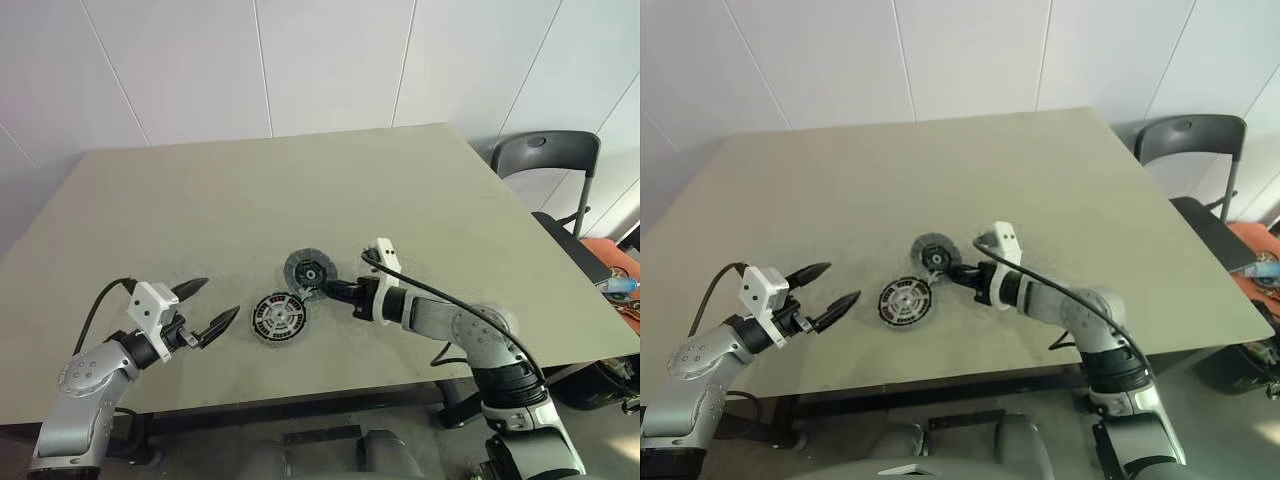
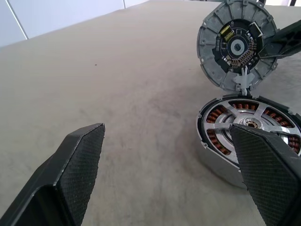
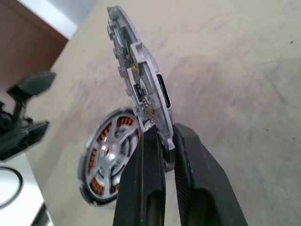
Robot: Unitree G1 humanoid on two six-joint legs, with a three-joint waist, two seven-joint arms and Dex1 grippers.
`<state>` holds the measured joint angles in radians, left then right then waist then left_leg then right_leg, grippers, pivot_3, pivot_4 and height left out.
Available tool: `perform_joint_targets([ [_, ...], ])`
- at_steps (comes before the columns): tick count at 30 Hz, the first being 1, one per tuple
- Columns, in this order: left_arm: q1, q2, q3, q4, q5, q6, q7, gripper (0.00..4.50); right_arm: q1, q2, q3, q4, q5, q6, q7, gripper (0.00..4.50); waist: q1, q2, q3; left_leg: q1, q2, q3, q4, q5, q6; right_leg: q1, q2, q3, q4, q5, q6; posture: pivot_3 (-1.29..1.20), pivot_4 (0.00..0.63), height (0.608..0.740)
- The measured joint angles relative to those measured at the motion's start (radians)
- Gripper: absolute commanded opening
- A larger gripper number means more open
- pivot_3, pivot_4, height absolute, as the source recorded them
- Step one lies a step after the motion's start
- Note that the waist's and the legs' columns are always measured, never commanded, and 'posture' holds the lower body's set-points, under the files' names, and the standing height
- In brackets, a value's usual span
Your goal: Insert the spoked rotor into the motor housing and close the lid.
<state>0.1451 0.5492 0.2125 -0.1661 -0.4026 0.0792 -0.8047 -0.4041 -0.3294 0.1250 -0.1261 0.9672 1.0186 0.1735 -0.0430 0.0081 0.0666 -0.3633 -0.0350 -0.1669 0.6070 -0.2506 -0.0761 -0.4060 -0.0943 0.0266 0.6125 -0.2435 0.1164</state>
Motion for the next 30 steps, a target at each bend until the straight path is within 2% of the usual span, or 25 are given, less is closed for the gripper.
perform_joint_targets([
  [5, 0.0, 0.0, 0.0, 0.0, 0.0, 0.0, 0.002, 4.5, 0.0, -0.005, 0.041, -0.035, -0.121, -0.056, 0.088, 0.01, 0.001, 0.0, 0.0, 0.0, 0.0, 0.0, 0.001, 0.0, 0.0, 0.0, 0.0, 0.0, 0.0, 0.0, 0.0, 0.0, 0.0, 0.74],
  [11, 0.0, 0.0, 0.0, 0.0, 0.0, 0.0, 0.001, 4.5, 0.001, -0.003, 0.048, -0.071, -0.182, -0.073, 0.165, 0.01, 0.002, 0.0, 0.0, 0.0, 0.0, 0.0, 0.001, 0.0, 0.0, 0.0, 0.0, 0.0, 0.0, 0.0, 0.0, 0.0, 0.0, 0.74],
  [20, -0.009, 0.0, 0.0, 0.013, 0.0, -0.002, 0.0, 4.5, 0.027, -0.049, 0.109, -0.116, -0.361, -0.206, 0.282, 3.06, 0.002, -0.001, 0.0, 0.0, 0.0, 0.0, 0.001, 0.0, 0.0, 0.0, 0.0, 0.0, 0.0, 0.0, 0.0, 0.0, 0.0, 0.74],
  [24, -0.022, 0.0, 0.0, 0.017, 0.0, -0.002, 0.001, 4.5, 0.044, -0.044, 0.109, -0.118, -0.373, -0.227, 0.335, 4.43, 0.001, -0.001, 0.0, 0.0, 0.0, 0.0, 0.001, 0.0, 0.0, 0.0, 0.0, 0.0, 0.001, 0.0, 0.0, 0.0, 0.0, 0.74],
  [30, -0.029, 0.002, 0.0, 0.006, 0.0, 0.012, 0.012, 4.5, 0.055, -0.013, 0.093, -0.136, -0.322, -0.171, 0.369, 4.47, 0.003, -0.001, 0.0, 0.0, 0.0, 0.0, 0.002, 0.0, 0.0, 0.001, 0.0, 0.0, 0.001, 0.0, 0.0, 0.0, 0.0, 0.74],
])
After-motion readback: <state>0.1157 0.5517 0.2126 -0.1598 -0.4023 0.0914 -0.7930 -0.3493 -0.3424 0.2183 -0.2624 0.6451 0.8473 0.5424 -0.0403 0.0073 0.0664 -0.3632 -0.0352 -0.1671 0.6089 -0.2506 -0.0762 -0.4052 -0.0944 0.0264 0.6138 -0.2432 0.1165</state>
